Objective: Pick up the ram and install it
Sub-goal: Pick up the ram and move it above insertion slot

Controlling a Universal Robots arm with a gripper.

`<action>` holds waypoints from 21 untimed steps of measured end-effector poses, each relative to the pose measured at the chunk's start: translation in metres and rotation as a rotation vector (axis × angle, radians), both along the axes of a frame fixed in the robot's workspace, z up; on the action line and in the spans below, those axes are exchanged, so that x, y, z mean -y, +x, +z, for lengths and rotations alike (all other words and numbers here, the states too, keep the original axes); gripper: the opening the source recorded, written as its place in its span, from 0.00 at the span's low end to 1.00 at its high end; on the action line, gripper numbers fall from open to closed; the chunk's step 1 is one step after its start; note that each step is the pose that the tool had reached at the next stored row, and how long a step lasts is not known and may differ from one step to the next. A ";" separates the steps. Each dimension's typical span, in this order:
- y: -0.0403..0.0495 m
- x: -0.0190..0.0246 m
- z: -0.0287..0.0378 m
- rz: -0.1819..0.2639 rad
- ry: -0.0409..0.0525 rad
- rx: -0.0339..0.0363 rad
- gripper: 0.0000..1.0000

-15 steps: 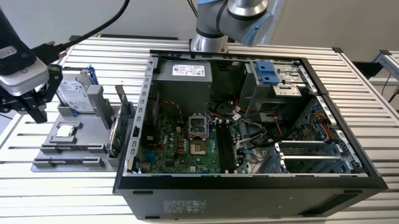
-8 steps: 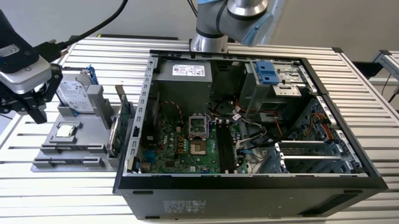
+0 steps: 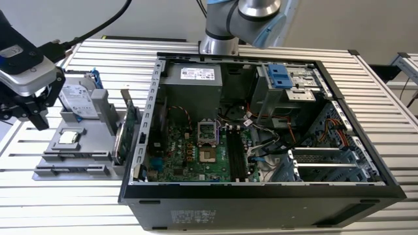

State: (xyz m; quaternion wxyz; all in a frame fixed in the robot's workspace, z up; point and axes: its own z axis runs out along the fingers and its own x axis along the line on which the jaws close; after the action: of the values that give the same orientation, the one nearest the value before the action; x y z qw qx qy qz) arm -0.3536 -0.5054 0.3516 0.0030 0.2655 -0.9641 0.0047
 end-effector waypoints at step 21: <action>-0.0004 -0.0003 0.0000 0.157 -0.0198 0.0001 0.00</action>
State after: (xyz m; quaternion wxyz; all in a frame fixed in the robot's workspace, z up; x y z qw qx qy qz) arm -0.3540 -0.5051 0.3516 0.0052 0.3403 -0.9402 0.0145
